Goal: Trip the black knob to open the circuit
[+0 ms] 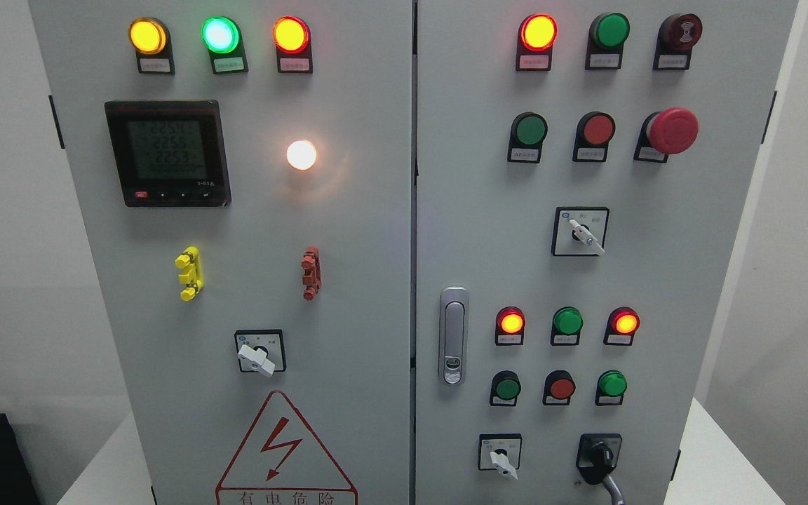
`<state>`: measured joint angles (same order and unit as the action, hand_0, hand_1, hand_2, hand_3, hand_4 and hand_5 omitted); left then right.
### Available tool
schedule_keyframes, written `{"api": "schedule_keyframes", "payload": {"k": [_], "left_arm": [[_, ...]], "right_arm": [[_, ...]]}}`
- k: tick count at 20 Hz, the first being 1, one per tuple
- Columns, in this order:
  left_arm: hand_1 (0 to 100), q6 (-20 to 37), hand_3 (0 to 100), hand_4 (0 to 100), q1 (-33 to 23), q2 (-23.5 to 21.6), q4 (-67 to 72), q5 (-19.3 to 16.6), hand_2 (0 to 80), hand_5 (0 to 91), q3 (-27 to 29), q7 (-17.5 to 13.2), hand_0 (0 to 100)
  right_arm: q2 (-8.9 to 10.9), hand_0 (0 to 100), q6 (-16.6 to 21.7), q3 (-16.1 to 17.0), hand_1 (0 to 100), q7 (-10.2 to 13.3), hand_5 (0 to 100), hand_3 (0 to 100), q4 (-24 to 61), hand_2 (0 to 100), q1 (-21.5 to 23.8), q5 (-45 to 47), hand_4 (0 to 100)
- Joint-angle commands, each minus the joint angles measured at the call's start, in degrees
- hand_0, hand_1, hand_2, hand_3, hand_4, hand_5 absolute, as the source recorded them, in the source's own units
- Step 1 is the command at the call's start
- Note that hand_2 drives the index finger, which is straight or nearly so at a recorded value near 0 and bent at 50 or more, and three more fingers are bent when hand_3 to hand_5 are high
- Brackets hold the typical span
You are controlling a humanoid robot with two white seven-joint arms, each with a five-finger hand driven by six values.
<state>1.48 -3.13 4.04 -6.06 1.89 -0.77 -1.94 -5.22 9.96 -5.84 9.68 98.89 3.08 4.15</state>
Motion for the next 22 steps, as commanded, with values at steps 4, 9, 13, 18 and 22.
{"api": "schedule_keyframes", "payload": {"k": [4, 9, 13, 18, 22], "left_arm": [[39, 0.2, 0, 0, 0.2, 0.1, 0.0, 0.1, 0.0, 0.0, 0.1, 0.0, 12], [39, 0.2, 0, 0, 0.1, 0.1, 0.0, 0.1, 0.0, 0.0, 0.1, 0.0, 12], [39, 0.2, 0, 0, 0.2, 0.1, 0.0, 0.1, 0.0, 0.0, 0.1, 0.0, 12], [39, 0.2, 0, 0, 0.1, 0.1, 0.0, 0.1, 0.0, 0.0, 0.1, 0.0, 12], [39, 0.2, 0, 0, 0.1, 0.1, 0.0, 0.1, 0.0, 0.0, 0.1, 0.0, 12]], "right_arm": [[-0.40, 0, 0.5, -1.9, 5, -1.1, 97, 100, 1.0, 4, -1.1, -0.1, 99], [-0.40, 0, 0.5, -1.9, 5, -1.1, 97, 100, 1.1, 4, -1.4, -0.1, 99], [-0.49, 0, 0.5, -2.0, 5, -1.1, 97, 100, 1.2, 4, -1.4, -0.1, 99], [-0.75, 0, 0.5, -2.0, 5, -1.2, 97, 100, 1.3, 4, -1.5, -0.1, 99], [-0.84, 0, 0.5, -2.1, 5, -1.2, 97, 100, 1.4, 4, -1.5, -0.1, 99]]}}
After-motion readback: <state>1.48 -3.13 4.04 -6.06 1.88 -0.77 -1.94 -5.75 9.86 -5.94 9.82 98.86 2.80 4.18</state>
